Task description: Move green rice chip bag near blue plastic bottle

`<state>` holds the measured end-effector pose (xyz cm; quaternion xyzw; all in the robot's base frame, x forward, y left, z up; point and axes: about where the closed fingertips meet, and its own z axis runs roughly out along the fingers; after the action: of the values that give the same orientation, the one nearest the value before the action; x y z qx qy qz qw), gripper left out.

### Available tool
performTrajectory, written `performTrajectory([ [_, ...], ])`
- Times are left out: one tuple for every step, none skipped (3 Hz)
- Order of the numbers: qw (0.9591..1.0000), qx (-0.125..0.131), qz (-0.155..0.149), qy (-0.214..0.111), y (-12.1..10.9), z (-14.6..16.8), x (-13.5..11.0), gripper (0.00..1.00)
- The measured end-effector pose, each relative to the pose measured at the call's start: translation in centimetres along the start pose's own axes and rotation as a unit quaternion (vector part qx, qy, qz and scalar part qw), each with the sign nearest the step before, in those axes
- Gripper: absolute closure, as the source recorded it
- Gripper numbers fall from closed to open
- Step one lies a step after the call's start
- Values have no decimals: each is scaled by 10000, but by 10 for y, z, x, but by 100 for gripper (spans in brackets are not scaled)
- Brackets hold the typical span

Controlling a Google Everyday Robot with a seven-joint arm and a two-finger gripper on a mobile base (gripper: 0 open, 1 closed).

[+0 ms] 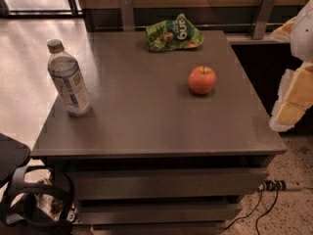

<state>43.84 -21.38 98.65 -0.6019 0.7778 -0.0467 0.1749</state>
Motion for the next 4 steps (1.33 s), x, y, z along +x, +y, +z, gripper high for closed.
performTrajectory([
  [10000, 1, 0, 0, 0, 0, 0, 0],
  [9998, 184, -103, -72, -24, 0, -12, 0],
  [9982, 519, -189, -241, -65, 8, -38, 0],
  [9955, 785, -128, -516, -96, 25, -59, 0],
])
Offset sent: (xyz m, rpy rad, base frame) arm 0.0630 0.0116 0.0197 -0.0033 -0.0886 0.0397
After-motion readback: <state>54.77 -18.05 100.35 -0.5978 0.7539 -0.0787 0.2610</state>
